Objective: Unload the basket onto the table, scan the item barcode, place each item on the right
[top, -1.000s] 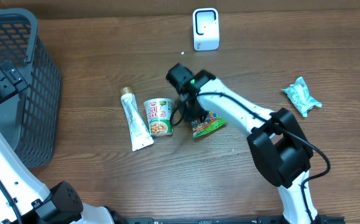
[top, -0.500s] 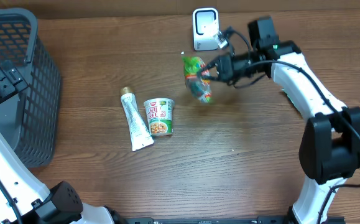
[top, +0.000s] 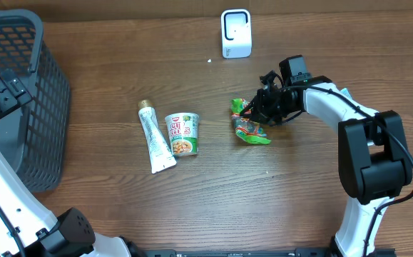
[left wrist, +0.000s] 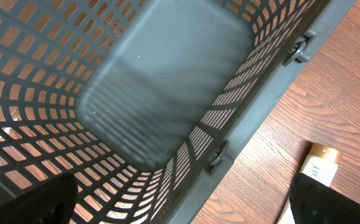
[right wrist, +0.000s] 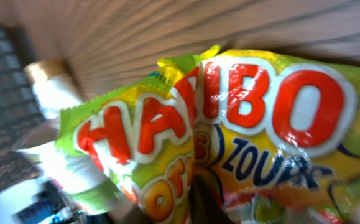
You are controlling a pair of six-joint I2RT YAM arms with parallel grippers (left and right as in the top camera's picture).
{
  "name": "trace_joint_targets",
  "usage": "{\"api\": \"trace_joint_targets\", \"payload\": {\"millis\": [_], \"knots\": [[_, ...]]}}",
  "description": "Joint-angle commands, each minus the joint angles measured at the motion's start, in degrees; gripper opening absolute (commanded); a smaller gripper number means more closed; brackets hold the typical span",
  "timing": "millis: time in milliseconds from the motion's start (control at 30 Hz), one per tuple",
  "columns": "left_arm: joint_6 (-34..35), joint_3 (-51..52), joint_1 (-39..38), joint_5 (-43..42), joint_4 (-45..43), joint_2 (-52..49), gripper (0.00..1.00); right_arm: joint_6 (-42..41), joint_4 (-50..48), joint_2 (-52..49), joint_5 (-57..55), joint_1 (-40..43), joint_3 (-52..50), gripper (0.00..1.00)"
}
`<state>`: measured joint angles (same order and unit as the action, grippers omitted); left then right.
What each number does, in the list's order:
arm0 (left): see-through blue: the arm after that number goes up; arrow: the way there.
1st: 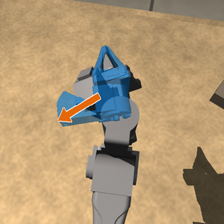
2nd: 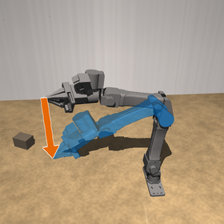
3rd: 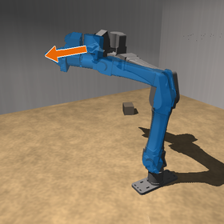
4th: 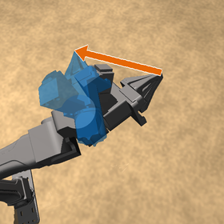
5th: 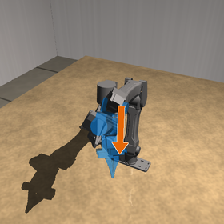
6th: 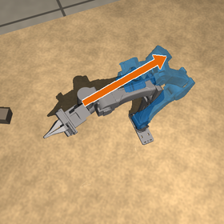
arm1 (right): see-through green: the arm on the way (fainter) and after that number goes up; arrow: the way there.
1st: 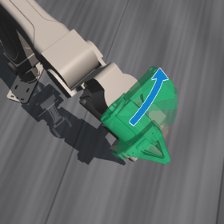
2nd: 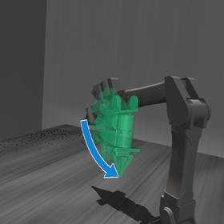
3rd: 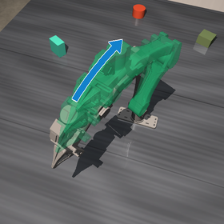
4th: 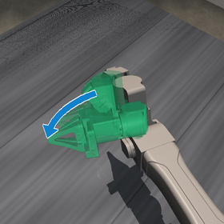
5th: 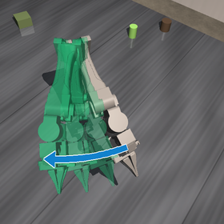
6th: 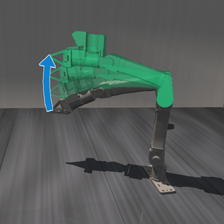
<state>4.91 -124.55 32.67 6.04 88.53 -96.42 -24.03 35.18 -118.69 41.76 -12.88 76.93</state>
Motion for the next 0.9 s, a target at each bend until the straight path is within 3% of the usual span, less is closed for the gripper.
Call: {"api": "trace_joint_targets", "payload": {"millis": [0, 167, 367, 633, 867], "knots": [[0.00, -0.90, -0.07, -0.09, -0.09, 0.55, 1.00, -0.70, 1.51, 0.94, -10.16, 0.74, 0.79, 0.25], [0.00, -0.90, -0.07, -0.09, -0.09, 0.55, 1.00, 9.84, 14.93, 3.72, -12.76, 0.70, 11.80, 0.44], [0.00, -0.90, -0.07, -0.11, -0.11, 0.55, 1.00, 15.98, 29.66, 6.21, -25.44, -6.40, 22.95, 0.47], [0.00, -0.90, -0.07, -0.11, -0.11, 0.52, 1.00, 18.84, 32.04, 3.06, -50.93, -23.32, 20.59, 0.57], [0.00, -0.90, -0.07, -0.11, -0.11, 0.55, 1.00, 26.91, 26.91, 1.86, -57.33, -27.08, 11.72, 0.57]]}}
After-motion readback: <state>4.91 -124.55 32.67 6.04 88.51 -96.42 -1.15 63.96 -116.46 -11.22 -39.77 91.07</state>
